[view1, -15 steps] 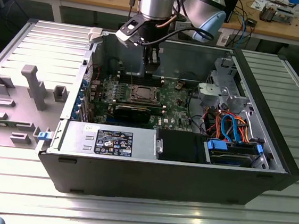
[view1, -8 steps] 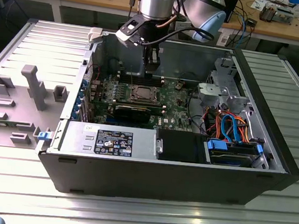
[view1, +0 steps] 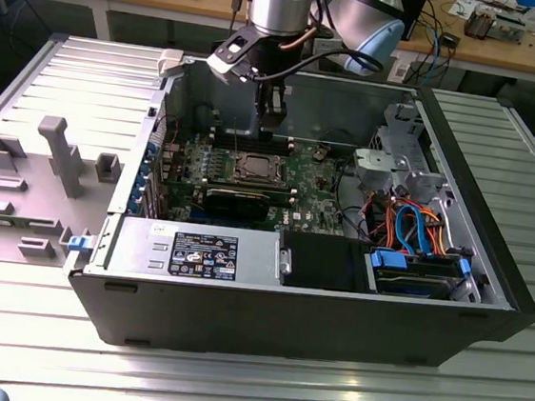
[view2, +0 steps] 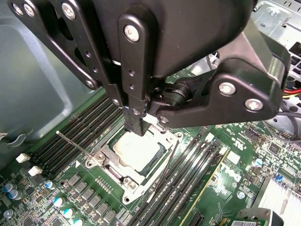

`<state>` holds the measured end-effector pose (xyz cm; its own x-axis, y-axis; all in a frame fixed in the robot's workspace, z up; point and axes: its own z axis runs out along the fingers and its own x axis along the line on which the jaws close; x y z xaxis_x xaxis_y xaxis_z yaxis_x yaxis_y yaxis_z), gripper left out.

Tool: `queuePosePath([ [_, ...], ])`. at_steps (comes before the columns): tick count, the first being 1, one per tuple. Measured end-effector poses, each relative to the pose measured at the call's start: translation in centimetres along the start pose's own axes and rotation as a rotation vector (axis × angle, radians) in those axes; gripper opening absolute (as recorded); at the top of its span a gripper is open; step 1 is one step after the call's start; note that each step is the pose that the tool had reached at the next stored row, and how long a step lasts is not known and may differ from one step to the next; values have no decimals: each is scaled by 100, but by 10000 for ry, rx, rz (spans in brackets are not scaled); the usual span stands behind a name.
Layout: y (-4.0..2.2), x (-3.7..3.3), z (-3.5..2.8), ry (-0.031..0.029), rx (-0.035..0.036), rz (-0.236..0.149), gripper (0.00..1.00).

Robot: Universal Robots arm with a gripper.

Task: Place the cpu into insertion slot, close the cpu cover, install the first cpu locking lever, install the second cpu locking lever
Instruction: 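Install the first cpu locking lever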

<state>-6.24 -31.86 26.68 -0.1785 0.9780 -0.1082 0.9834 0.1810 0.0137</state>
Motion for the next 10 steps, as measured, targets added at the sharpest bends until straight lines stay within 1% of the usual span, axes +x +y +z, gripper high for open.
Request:
queuePosePath([
  [3, 0, 0, 0, 7, -56, -518, 11],
  [6, 0, 0, 0, 15, -122, -1127, 11],
  [7, 1, 0, 0, 18, -133, -1216, 11],
  [9, 1, -3, -27, 16, -137, -1262, 11],
  [10, 1, -7, -69, 17, -138, -1270, 11],
])
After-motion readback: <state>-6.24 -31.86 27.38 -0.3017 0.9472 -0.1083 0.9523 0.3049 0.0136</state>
